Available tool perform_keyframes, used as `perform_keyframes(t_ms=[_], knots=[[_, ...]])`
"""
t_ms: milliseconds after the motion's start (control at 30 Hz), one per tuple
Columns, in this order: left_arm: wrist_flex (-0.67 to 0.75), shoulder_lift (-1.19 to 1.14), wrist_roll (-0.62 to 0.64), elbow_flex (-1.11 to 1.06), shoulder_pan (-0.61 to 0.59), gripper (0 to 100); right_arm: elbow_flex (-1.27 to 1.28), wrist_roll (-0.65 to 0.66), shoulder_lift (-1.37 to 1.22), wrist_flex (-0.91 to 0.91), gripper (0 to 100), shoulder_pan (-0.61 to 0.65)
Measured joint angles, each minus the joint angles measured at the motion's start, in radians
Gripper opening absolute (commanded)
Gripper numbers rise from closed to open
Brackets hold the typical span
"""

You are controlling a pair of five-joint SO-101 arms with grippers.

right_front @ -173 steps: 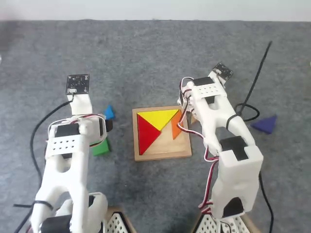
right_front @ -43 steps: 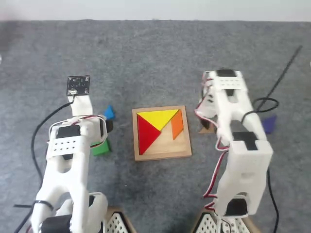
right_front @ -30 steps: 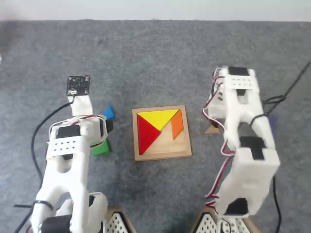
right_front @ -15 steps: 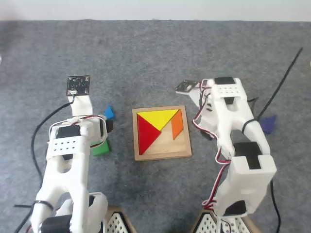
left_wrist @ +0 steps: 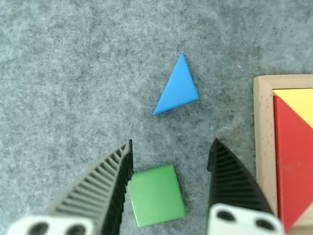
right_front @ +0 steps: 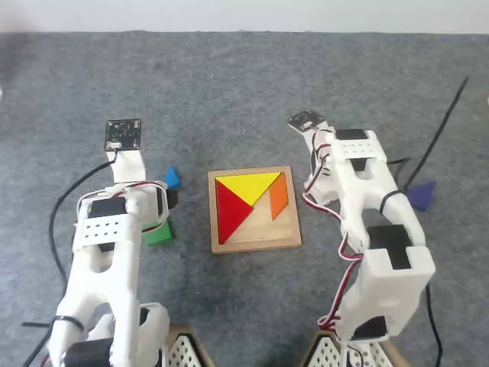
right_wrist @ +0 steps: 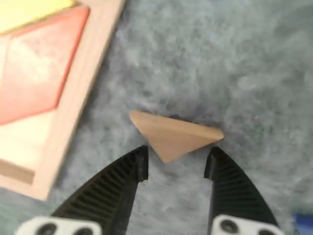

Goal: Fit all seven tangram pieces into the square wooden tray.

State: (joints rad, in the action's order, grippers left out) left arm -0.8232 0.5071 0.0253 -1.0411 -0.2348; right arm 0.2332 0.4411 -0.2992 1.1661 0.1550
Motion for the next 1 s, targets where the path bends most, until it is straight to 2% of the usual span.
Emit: perform_keyframes(t_ms=[100,200,267,467,567,667,867,1000], knots=[[0.0,0.0,0.0,0.0,0.0,25,0.0,-0.064,0.0,-0.011,21.6,-0.003],[0.0,0.0,0.0,0.0,0.0,25,0.0,-0.055,0.0,-0.034,21.7,0.017],[0.0,0.0,0.0,0.0,0.0,25,0.0,0.026,0.0,-0.038,21.8,0.035],[0.0,0.0,0.0,0.0,0.0,25,0.0,0.433,0.0,0.017,22.0,0.051],[0.0,0.0,0.0,0.0,0.0,25,0.0,0.574,0.031,0.052,22.0,0.048],[0.0,0.0,0.0,0.0,0.0,25,0.0,0.657,0.072,0.066,23.5,0.054],[0.0,0.0,0.0,0.0,0.0,25,0.0,0.764,0.117,0.068,36.6,0.051],[0.0,0.0,0.0,0.0,0.0,25,0.006,0.882,0.117,0.066,40.7,0.052]])
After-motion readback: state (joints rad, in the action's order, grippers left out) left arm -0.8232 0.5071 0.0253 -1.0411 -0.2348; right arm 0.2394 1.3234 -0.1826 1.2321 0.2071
